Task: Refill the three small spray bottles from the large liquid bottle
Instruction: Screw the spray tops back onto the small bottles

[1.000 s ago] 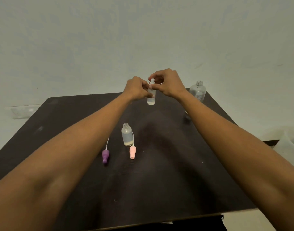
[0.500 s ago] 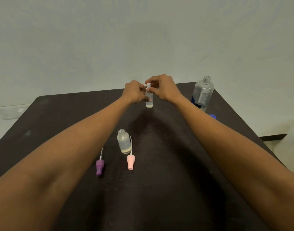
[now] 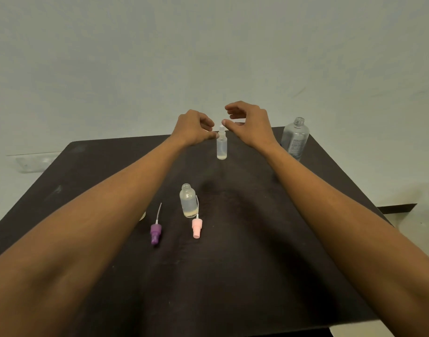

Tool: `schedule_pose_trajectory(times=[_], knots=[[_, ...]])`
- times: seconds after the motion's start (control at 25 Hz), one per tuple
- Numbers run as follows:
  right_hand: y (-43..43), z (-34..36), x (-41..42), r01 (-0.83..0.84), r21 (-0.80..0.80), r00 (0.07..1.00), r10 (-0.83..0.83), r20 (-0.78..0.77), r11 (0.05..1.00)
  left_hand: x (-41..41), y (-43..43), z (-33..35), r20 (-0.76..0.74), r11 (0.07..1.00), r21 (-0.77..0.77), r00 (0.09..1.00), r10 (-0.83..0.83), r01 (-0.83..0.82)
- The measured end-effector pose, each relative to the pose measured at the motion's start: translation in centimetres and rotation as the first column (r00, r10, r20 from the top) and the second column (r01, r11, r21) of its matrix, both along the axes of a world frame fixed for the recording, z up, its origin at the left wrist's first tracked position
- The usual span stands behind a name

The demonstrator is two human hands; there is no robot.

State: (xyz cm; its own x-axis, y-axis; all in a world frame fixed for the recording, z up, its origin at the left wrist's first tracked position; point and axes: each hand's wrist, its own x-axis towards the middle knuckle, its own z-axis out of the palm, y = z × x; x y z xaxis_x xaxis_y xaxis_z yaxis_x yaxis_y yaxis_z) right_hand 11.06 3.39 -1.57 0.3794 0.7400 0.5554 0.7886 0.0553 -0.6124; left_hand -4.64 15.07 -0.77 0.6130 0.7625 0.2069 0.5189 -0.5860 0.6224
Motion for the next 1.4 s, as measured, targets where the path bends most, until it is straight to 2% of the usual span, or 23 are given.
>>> schedule_pose_trajectory(times=[0.16,0.4,0.6,0.88,1.04,1.2,1.4], knots=[[-5.0,1.2,-3.3,-0.096,0.062,0.994,0.099,-0.042,0.993,-3.9,-4.7,2.0,0.157,0.998,0.05,0.987,-0.043,0.036],[-12.4,1.4,-7.7,-0.187,0.06,0.982,0.189,-0.027,0.98,-9.8,-12.8,2.6,0.29,0.991,0.067,0.948,-0.129,0.114],[-16.2,0.7,-9.8,-0.195,0.055,0.98,0.197,-0.035,0.979,-12.9,-17.1,2.3,0.334,0.988,0.081,0.93,-0.15,0.13],[-16.8,-0.4,-11.3,-0.206,0.01,0.979,0.206,-0.01,0.979,-15.5,-17.7,0.3,0.364,0.995,0.045,0.926,-0.096,0.086],[-16.1,-2.1,-12.5,-0.249,-0.072,0.954,0.257,0.152,0.966,-16.1,-16.6,-1.8,0.286,0.998,0.058,0.958,-0.026,0.01],[-15.4,-4.4,-13.3,-0.291,-0.286,0.839,0.387,0.382,0.913,-16.0,-15.4,-4.5,0.193,0.998,0.044,0.981,0.028,-0.037],[-14.6,-6.4,-13.8,-0.255,-0.465,0.731,0.484,0.481,0.848,-15.3,-14.6,-6.4,0.111,0.998,-0.021,0.992,0.064,-0.062]])
